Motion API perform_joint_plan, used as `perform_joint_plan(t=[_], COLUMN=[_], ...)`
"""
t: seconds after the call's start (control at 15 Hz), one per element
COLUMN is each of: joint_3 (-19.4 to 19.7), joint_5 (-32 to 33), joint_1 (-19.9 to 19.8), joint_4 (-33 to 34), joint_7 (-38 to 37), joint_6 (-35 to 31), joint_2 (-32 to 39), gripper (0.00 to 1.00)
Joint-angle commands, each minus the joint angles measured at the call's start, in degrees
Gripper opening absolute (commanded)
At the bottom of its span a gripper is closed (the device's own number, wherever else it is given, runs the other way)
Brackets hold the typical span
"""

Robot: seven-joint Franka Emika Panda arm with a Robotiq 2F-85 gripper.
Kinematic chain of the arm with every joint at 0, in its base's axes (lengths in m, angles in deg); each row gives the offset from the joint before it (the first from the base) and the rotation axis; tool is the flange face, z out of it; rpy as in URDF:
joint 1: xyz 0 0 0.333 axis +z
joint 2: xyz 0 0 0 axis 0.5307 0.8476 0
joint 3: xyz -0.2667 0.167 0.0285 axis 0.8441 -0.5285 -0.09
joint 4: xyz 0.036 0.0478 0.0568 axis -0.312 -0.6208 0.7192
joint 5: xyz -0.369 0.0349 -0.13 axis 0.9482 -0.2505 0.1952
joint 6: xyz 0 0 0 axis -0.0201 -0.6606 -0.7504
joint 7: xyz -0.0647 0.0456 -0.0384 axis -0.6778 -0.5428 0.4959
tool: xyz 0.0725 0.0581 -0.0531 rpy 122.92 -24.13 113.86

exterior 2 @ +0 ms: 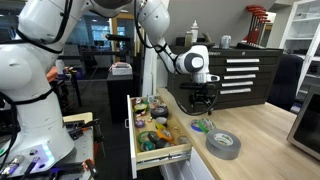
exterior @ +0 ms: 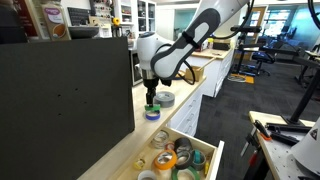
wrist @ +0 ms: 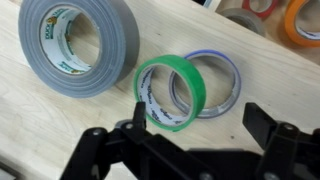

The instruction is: Take out green masking tape from the open drawer and place it on the countertop

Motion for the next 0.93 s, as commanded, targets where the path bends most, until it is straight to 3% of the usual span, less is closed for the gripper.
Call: perform_joint_plan(t=[0.0, 0.4, 0.87], joint_3=[-1.9, -4.9, -8.1], joint_5=[-0.4, -3.1, -16.1], joint_1=[1.1, 0.9, 2.4], joint_4=[-11.2, -28.1, -45.6], joint_7=[0.8, 1.8, 7.0], joint_6=[0.7, 0.5, -0.3], joint_2=[-10.2, -25.0, -40.4], gripper=[1.0, 1.0, 1.0])
